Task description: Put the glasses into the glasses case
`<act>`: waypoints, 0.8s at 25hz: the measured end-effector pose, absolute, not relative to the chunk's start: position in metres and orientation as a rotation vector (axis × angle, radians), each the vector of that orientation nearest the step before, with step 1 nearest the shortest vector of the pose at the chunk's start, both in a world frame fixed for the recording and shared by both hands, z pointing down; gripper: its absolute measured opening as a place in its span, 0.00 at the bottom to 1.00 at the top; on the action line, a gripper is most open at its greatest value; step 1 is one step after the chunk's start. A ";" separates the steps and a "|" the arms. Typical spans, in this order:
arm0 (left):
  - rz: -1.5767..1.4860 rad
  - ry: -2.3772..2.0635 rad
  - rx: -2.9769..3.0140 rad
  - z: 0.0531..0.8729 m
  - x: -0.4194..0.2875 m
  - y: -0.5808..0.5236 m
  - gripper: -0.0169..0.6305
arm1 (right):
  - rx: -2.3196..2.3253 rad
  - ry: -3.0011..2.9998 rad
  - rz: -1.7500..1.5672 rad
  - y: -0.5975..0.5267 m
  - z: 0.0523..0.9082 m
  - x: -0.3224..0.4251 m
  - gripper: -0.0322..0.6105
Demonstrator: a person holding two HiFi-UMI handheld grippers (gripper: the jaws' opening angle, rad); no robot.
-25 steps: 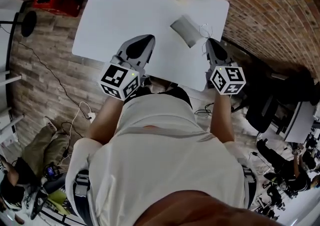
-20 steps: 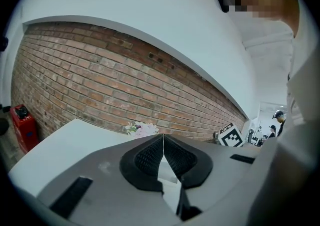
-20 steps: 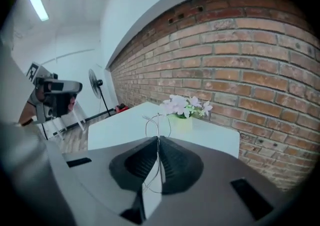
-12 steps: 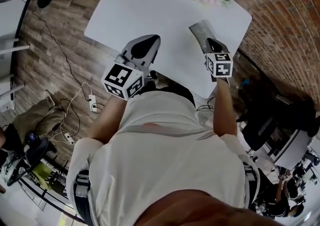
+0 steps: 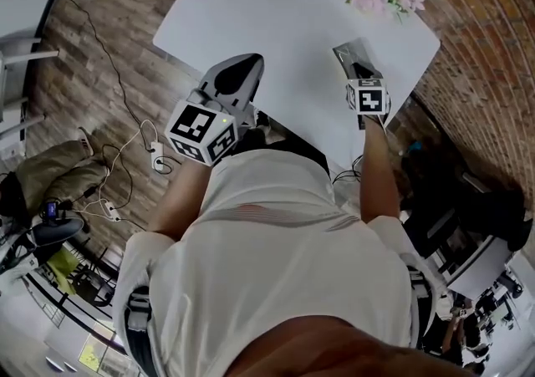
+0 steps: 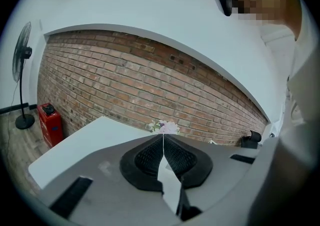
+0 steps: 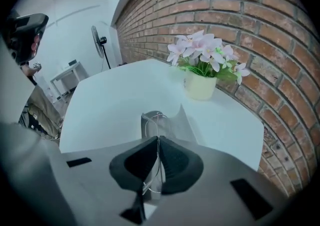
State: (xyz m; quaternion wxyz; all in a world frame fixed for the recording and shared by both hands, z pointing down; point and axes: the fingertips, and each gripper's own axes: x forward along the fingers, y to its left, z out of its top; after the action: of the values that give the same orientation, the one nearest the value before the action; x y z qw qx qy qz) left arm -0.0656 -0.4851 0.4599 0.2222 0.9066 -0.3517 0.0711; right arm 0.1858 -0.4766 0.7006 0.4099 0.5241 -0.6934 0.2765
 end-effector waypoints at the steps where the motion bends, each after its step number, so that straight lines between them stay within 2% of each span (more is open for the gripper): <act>1: 0.194 -0.970 2.511 0.458 -0.065 -0.487 0.05 | 1.314 -1.738 0.697 -0.476 0.702 0.185 0.15; 4: 0.188 -0.952 2.526 0.455 -0.061 -0.490 0.05 | 1.344 -1.750 0.693 -0.478 0.694 0.186 0.22; 8: 0.182 -0.902 2.544 0.452 -0.051 -0.488 0.05 | 1.493 -1.819 0.687 -0.483 0.649 0.199 0.24; 13: 0.162 -0.815 2.606 0.437 -0.021 -0.487 0.05 | 1.744 -1.921 0.594 -0.476 0.555 0.234 0.15; 20: 0.016 -0.643 2.693 0.381 0.038 -0.477 0.05 | 2.046 -2.097 0.492 -0.433 0.431 0.271 0.13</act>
State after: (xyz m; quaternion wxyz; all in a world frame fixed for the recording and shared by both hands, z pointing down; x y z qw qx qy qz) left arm 0.0381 -0.4775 0.3809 0.1855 0.9558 -0.2283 0.0056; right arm 0.2709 -0.4334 0.4312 0.0856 0.6862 -0.7032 0.1651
